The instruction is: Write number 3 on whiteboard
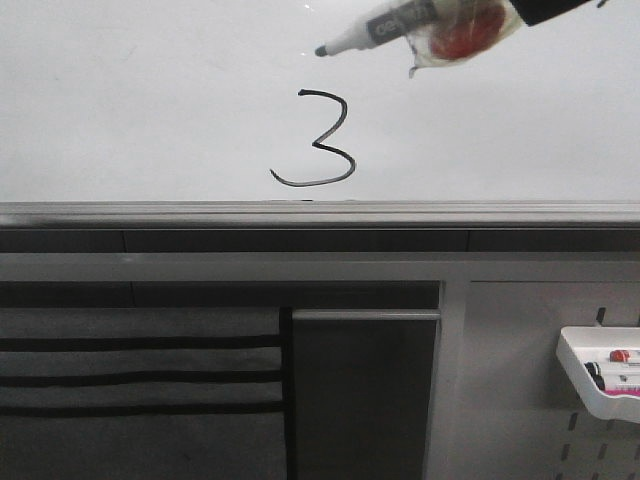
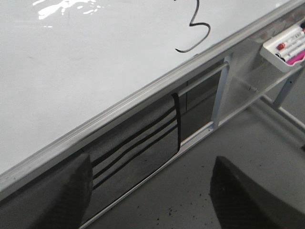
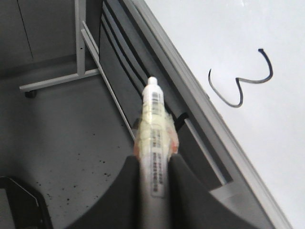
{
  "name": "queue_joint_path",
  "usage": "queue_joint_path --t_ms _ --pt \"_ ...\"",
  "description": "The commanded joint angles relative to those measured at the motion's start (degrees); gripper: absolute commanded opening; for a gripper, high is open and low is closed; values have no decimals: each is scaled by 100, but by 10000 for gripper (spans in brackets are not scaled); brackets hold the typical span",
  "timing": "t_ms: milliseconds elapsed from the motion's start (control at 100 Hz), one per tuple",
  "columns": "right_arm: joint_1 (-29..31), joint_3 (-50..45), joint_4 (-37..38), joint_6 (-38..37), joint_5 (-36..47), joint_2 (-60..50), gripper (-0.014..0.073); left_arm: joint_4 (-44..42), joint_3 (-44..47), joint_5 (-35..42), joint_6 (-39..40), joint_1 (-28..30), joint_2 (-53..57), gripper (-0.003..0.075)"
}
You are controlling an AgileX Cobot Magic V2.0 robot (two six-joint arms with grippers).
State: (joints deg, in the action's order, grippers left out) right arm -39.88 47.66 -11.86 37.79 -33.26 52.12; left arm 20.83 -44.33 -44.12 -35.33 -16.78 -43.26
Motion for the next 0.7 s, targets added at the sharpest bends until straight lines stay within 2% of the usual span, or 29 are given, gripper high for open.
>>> queue_joint_path --t_ms 0,120,260,490,690 --pt "-53 154 2 487 558 -14 -57 540 -270 106 -804 -193 -206 484" --pt "-194 154 2 1025 712 129 -57 966 -573 -166 -1624 -651 -594 484" --pt "-432 154 2 1407 855 344 -57 941 -1015 -322 -2051 -1359 -1181 484" --pt "-548 154 2 1407 998 607 -57 326 -1694 -284 -2195 -2428 -2210 484" --pt "-548 154 2 1407 998 607 -57 -240 -2183 -142 -2195 -2931 -3023 484"
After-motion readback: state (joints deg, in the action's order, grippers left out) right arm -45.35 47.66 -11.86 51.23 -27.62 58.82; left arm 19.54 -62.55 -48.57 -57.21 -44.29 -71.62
